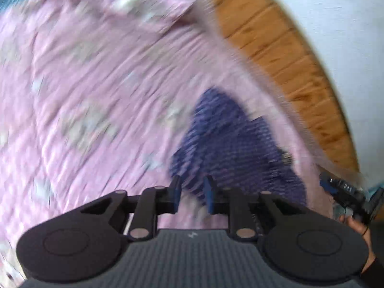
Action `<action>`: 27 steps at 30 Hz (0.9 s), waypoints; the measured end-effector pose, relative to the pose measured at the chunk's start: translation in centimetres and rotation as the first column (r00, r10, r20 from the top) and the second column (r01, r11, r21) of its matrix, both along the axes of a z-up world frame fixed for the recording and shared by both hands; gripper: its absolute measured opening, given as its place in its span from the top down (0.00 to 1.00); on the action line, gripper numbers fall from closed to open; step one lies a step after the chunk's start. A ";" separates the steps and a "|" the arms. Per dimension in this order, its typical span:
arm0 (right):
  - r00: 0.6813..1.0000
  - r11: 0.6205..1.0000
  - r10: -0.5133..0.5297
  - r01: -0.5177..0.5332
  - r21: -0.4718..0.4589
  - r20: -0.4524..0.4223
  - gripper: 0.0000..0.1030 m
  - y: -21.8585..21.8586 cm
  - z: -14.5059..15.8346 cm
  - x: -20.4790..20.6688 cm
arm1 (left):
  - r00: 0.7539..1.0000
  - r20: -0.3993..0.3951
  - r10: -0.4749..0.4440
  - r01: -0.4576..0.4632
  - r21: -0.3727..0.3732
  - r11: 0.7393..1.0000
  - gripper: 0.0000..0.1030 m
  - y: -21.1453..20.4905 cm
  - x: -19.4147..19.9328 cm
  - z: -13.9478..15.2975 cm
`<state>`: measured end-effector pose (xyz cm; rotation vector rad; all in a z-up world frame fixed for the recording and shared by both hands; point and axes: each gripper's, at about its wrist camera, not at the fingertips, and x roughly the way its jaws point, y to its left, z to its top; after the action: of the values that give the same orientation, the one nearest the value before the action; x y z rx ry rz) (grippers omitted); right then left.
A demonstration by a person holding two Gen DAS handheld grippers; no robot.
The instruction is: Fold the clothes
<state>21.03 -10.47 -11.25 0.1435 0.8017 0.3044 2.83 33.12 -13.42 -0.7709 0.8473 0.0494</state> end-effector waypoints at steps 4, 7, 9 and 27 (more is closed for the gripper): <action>0.994 0.999 0.020 -0.025 0.045 0.109 0.58 0.5 0.9 -7.3 | 0.982 0.091 -0.164 0.159 0.059 0.985 0.77 -2.4 4.6 1.3; 0.997 0.997 0.080 -0.080 -0.007 0.017 0.59 1.6 -2.3 -8.5 | 0.965 0.047 -0.258 0.248 0.159 0.956 0.77 -4.5 9.6 -1.0; 0.994 0.992 0.102 -0.105 -0.070 -0.046 0.60 1.7 -4.8 -8.2 | 0.967 -0.051 -0.248 0.253 0.248 0.935 0.78 -4.5 12.0 -3.3; 0.984 0.992 0.084 -0.096 -0.076 -0.155 0.73 0.4 -6.5 3.8 | 0.979 -0.115 -0.168 0.192 0.245 0.950 0.84 0.3 19.4 -3.5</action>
<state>24.83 -10.07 -17.75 0.0527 0.9719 0.3481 22.20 33.37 -16.91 -0.4497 0.9757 0.0313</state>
